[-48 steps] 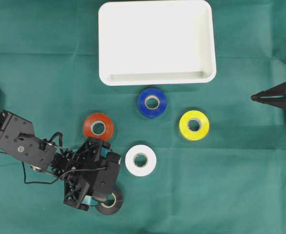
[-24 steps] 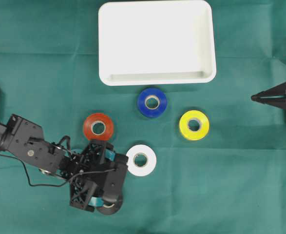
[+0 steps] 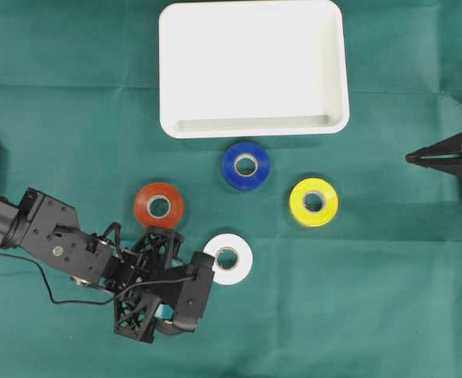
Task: Put the tape into the white case with the left arm.
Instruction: 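Lower the left gripper onto the black tape roll and grasp it, then lift the black tape and carry it into the white tray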
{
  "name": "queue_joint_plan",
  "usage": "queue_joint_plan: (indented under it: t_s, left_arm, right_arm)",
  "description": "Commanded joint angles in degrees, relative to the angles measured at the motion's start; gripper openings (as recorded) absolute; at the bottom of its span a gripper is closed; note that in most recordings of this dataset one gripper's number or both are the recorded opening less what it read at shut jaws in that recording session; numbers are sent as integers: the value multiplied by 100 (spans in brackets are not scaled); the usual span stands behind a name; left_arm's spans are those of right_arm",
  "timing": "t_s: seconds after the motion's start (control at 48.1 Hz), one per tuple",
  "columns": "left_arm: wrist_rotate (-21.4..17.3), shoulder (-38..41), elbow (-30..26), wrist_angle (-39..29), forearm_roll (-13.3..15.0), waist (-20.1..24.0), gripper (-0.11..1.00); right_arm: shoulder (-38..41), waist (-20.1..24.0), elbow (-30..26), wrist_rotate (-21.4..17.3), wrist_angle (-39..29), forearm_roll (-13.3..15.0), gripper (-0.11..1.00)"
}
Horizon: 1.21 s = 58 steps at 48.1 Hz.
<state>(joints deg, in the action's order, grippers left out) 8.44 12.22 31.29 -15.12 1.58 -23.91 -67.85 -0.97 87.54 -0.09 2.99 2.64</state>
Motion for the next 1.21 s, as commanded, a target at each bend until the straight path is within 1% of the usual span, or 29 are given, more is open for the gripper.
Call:
queue_joint_plan:
  t_s: [0.0,0.187,0.478,0.791,0.978,1.082,1.186]
  left_arm:
    - [0,-105,-123,-53,9,9,24]
    - [9,-193,-149,-53,0,9,24]
    - [9,-782,-149,-44,0,-88,24]
    - [-9,-1327,-70,-53,-9,-18,24]
    - [-18,-1547,202,-70,-18,404,24]
    - [-26,-1679,369,-141,-18,773,24]
    - [-44,-1837,483,-158,-18,1239,24]
  right_arm:
    - [44,0,-44,-9,62,18,-9]
    - [44,0,-53,-9,62,18,-9]
    - [44,0,-53,-9,62,18,-9]
    - [44,0,-53,-9,62,18,-9]
    - [44,0,-44,-9,62,18,-9]
    - [44,0,-53,-9,62,18,-9]
    - [44,0,-53,-9,62,18,-9]
